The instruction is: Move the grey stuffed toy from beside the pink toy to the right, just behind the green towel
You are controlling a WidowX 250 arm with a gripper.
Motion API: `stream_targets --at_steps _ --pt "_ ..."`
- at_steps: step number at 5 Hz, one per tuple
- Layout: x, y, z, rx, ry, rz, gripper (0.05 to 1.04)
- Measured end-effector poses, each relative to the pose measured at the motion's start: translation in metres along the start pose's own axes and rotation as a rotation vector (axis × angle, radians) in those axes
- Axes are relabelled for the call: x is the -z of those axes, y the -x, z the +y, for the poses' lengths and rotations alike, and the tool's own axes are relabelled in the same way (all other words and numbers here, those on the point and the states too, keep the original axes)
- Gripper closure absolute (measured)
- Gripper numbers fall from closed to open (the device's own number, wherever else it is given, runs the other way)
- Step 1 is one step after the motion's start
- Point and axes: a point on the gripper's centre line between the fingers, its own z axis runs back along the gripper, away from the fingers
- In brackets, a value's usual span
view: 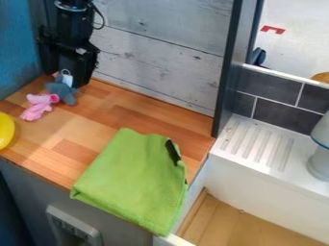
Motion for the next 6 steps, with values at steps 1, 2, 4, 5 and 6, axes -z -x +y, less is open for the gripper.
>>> stream_targets --at_steps 1,2,4,5,6 --pt "0.015 0.0 -0.004 0.009 0.011 0.044 0.082" --pt "0.013 -0.01 0.013 0.013 0.009 0.018 0.083" --pt "0.035 -0.026 0.06 -0.089 0.018 0.015 0.082" --pt "0.06 -0.039 0.065 -0.134 0.09 0.022 0.083" --pt "0.066 -0.047 0.072 -0.164 0.135 0.014 0.082"
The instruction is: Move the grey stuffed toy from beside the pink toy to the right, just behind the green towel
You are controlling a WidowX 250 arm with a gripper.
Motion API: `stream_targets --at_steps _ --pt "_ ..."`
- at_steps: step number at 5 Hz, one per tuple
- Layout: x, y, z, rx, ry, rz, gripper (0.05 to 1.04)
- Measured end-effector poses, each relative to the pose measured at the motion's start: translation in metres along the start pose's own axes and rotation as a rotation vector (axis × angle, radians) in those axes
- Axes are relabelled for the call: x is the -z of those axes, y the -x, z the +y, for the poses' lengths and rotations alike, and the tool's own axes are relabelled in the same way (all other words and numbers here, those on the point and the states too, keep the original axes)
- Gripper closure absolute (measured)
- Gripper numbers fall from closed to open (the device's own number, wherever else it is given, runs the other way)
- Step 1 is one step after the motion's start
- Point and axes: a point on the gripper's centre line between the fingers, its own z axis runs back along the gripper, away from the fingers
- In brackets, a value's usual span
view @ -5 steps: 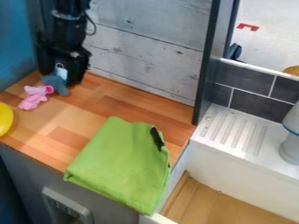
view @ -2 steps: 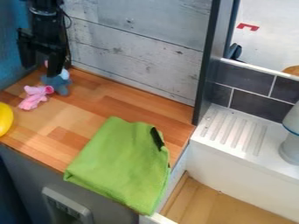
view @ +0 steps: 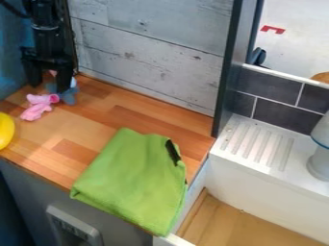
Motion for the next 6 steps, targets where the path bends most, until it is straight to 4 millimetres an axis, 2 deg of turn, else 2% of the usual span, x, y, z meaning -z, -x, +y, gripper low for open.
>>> stream_targets --at_steps 2,3,4,5,6 --pt "0.013 -0.019 0.004 -0.007 0.013 0.029 0.118" --pt "0.021 -0.023 -0.002 -0.002 0.046 0.02 0.263" --pt "0.027 -0.017 -0.005 -0.012 0.06 0.025 0.457" --pt "0.022 -0.003 -0.009 -0.015 0.063 0.03 0.55" --pt "-0.012 0.003 -0.013 -0.024 0.051 -0.032 0.588"
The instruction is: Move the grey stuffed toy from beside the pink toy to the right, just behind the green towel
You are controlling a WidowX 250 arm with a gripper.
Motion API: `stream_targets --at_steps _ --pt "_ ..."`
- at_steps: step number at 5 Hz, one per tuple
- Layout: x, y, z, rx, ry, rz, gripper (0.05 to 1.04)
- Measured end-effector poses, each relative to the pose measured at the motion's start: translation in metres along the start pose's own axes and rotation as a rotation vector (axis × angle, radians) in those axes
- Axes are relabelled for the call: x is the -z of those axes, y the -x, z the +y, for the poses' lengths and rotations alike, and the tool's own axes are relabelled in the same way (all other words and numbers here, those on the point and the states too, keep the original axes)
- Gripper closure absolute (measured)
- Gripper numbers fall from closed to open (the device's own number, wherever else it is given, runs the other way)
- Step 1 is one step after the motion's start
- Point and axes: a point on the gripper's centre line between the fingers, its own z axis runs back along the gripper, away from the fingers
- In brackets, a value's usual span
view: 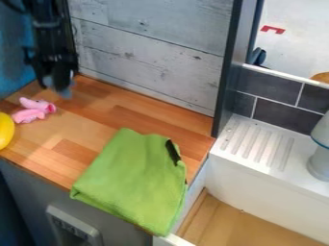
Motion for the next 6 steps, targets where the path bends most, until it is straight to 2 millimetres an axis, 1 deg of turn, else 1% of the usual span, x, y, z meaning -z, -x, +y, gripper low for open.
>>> stream_targets --at_steps 1,2,3,4,5,6 --pt "-0.035 0.013 -0.041 0.088 -0.045 -0.063 0.59" --pt "-0.043 0.021 -0.1 0.283 0.02 -0.106 0.59" --pt "-0.027 0.037 -0.133 0.355 0.088 -0.043 0.59" --pt "-0.027 0.045 -0.186 0.418 0.099 -0.034 0.59" --pt "-0.017 0.053 -0.204 0.411 0.1 0.025 0.59" --pt "-0.011 0.046 -0.212 0.413 0.097 0.017 0.59"
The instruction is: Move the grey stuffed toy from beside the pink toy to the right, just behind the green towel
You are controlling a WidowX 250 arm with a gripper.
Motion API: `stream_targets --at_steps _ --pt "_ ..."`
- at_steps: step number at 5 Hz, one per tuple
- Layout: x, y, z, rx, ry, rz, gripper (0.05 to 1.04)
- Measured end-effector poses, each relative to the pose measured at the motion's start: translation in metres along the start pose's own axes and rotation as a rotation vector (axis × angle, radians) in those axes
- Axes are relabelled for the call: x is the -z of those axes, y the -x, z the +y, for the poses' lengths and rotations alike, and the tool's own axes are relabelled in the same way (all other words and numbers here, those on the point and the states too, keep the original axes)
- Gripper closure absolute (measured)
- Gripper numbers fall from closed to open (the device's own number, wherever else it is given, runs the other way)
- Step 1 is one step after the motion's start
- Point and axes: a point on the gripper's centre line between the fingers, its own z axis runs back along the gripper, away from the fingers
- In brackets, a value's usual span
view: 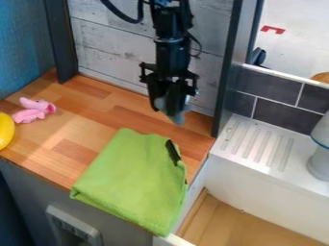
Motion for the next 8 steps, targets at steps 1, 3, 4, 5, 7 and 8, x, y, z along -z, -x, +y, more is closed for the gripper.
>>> stream_targets --at_steps 1,3,4,5,7,8 --pt "0.011 -0.006 -0.002 0.0 -0.009 -0.004 0.59" --pt "0.034 -0.02 0.003 -0.045 0.003 0.072 0.59" --pt "0.048 -0.017 0.004 -0.067 0.008 0.116 0.59" --pt "0.049 -0.017 0.006 -0.082 0.024 0.114 0.528" --pt "0.033 -0.003 0.011 -0.115 0.072 0.046 0.072" --pt "-0.017 0.004 0.02 -0.138 0.077 -0.104 0.076"
